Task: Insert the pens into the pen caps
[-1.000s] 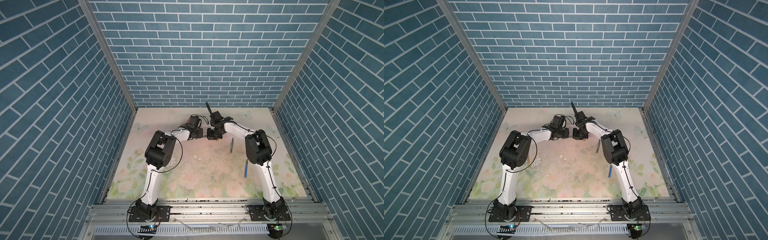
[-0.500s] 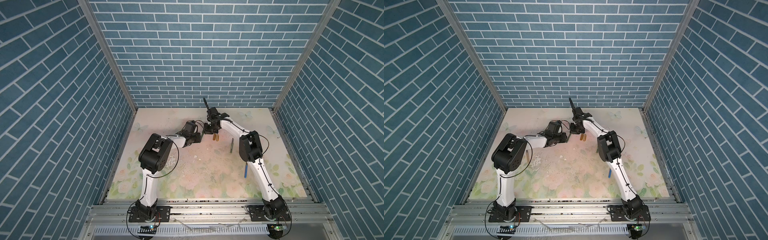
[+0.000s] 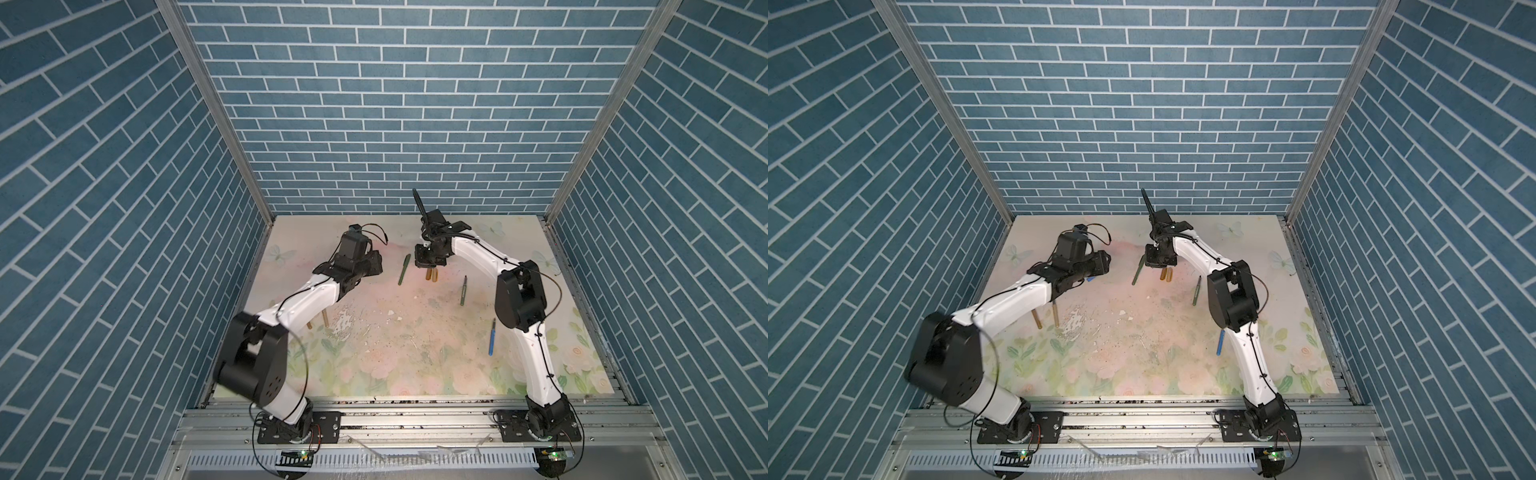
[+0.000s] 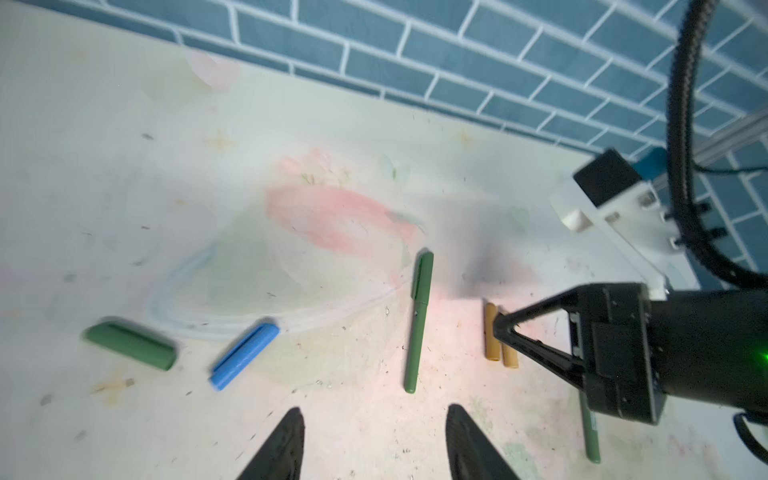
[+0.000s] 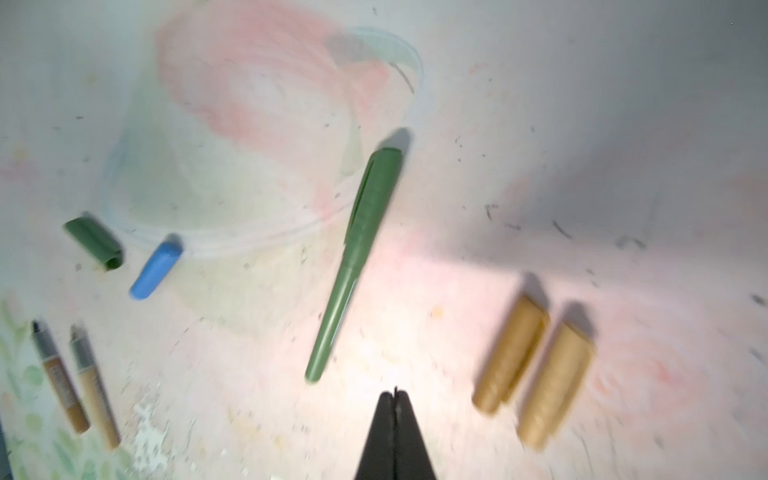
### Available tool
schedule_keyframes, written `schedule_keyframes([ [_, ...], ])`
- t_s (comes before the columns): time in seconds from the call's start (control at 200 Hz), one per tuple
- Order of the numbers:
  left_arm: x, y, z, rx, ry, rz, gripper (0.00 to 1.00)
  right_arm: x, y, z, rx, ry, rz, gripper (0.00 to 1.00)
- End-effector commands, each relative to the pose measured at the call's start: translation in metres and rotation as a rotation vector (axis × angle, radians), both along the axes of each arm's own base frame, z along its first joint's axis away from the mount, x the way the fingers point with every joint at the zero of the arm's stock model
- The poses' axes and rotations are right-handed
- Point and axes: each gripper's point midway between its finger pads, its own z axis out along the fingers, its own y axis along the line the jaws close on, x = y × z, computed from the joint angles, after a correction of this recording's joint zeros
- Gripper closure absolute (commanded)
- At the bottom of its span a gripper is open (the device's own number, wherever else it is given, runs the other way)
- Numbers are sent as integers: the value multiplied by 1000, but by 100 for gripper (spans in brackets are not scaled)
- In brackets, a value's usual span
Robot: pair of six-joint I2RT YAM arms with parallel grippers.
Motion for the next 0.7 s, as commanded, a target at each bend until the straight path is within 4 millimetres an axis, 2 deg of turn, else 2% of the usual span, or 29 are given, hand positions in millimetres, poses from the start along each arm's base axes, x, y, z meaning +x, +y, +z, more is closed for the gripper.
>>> schedule_keyframes([
  [0.0,-59,70,-30,186,164,207,35,-17,-12,69,55,-192,2,90],
  [0.07,-87,97,-36,212,214,269,34,-38,-17,81,64,-239,9,85],
  [0.145,-113,117,-48,199,289,309,34,-64,-19,86,68,-280,44,78],
  [0.195,-126,125,-59,178,333,322,35,-78,-18,90,75,-306,80,74],
  [0.3,-143,130,-86,152,431,310,40,-97,-31,81,54,-293,70,75],
  [0.435,-141,129,-117,141,533,290,46,-118,-36,72,91,-266,101,81],
  [0.485,-139,134,-125,173,565,313,49,-122,-38,70,95,-260,102,84],
  [0.695,-127,133,-155,221,646,292,60,-131,-44,67,98,-259,105,92],
])
